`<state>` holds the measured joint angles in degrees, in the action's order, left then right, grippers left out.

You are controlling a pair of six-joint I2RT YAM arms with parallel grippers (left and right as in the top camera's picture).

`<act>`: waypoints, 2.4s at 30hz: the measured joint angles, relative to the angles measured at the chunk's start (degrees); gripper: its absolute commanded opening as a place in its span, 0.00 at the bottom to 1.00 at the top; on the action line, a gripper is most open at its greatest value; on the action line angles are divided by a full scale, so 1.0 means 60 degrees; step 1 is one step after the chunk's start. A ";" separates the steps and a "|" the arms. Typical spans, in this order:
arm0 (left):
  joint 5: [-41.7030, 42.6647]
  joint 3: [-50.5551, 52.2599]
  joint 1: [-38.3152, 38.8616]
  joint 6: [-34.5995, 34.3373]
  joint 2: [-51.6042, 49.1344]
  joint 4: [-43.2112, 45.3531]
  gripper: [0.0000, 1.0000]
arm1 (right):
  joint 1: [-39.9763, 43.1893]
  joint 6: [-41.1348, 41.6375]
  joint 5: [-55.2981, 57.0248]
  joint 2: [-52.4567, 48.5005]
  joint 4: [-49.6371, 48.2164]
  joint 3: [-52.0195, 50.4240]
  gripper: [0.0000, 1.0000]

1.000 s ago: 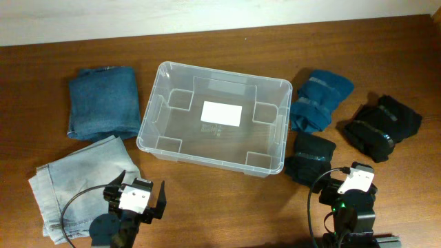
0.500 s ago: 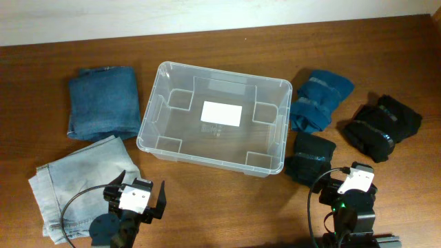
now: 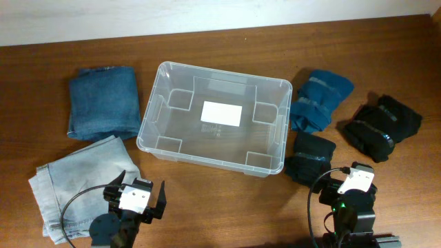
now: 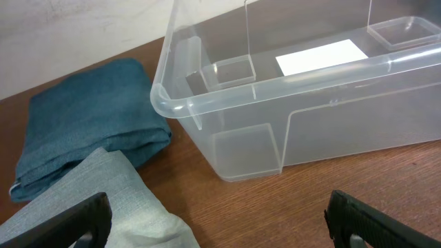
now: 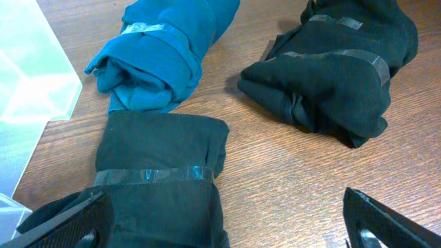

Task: Pack container

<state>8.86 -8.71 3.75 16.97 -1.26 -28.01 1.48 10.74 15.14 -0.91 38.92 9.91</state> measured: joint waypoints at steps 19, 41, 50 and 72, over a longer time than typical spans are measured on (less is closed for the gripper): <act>0.0000 0.0000 0.0000 0.0000 0.0000 0.0004 1.00 | 0.0000 0.0004 0.0000 0.0000 -0.0004 0.0000 0.98; 0.0368 0.0000 0.0000 0.0000 0.0000 0.0040 1.00 | 0.0000 0.0000 0.0000 0.0000 -0.0004 0.0000 0.98; 0.0499 0.0000 0.0000 0.0000 0.0000 0.0073 1.00 | 0.0000 0.0000 0.0000 0.0000 -0.0004 0.0000 0.98; 0.0302 -0.0182 0.0000 -0.1526 -0.0084 0.0634 1.00 | 0.0000 0.0007 0.0000 0.0000 -0.0004 0.0000 0.98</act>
<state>10.68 -9.80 3.75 7.81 -1.76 -24.21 1.48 10.79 15.14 -0.91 38.89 9.91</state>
